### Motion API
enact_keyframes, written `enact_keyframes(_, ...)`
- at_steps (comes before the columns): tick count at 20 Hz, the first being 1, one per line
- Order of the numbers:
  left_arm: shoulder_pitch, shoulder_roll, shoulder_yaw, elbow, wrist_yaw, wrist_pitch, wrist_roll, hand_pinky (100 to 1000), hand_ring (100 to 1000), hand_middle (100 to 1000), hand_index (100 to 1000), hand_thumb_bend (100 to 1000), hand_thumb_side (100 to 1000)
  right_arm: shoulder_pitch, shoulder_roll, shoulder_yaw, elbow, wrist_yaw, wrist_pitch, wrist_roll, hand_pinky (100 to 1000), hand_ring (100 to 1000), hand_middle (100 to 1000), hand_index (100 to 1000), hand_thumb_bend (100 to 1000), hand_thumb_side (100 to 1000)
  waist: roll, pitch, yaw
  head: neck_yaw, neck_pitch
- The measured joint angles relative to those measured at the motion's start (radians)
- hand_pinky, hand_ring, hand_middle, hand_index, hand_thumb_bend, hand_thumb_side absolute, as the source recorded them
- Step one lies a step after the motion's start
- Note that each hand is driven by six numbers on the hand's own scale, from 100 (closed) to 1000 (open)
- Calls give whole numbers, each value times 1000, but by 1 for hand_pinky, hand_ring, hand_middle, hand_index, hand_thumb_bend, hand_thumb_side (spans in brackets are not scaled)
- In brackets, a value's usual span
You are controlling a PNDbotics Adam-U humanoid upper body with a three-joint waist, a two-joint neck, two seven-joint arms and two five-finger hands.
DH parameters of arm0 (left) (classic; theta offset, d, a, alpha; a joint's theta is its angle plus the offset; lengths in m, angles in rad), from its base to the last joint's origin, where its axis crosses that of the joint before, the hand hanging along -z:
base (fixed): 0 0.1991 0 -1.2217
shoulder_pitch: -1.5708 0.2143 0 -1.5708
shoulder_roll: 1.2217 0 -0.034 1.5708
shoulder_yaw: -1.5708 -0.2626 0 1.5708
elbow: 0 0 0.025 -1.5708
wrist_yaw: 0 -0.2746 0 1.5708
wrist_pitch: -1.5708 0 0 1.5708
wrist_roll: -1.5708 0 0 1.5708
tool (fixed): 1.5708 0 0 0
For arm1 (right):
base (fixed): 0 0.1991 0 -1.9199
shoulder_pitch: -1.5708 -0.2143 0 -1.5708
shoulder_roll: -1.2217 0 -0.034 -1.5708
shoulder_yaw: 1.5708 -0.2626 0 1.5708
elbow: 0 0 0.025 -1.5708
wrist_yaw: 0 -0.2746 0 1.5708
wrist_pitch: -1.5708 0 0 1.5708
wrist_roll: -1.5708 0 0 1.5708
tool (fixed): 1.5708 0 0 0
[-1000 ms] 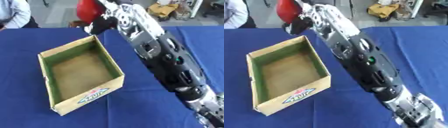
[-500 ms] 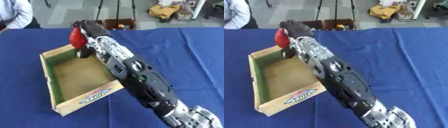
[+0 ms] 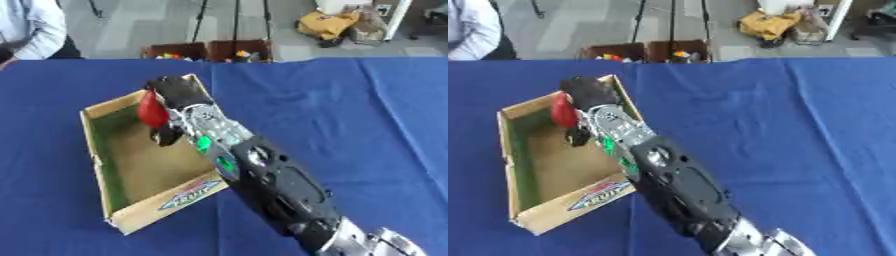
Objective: Pick up objects on the table and place them in the box.
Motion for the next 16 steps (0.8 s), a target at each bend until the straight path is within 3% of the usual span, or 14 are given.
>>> enact_keyframes(7, -1, 0, 0, 0, 0, 2, -2, 682, 899, 853, 899, 100, 1000, 8, 17, 5, 57, 5, -33, 26, 638, 644, 778, 892, 105, 100, 0, 0, 2, -3, -3)
enact_keyframes(10, -3, 0, 0, 0, 0, 2, -2, 682, 899, 853, 900, 100, 1000, 8, 18, 5, 59, 8, -51, 45, 681, 724, 805, 915, 317, 193, -3, 0, 1, -3, -4)
enact_keyframes(15, -3, 0, 0, 0, 0, 2, -2, 682, 898, 853, 900, 100, 1000, 8, 18, 5, 41, 20, -65, 63, 712, 775, 823, 939, 525, 285, -6, 0, -1, -3, -6)
enact_keyframes(16, -3, 0, 0, 0, 0, 2, -2, 682, 898, 852, 899, 100, 1000, 8, 18, 4, 34, 21, -65, 65, 723, 786, 831, 955, 531, 298, -6, 0, -1, -3, -6)
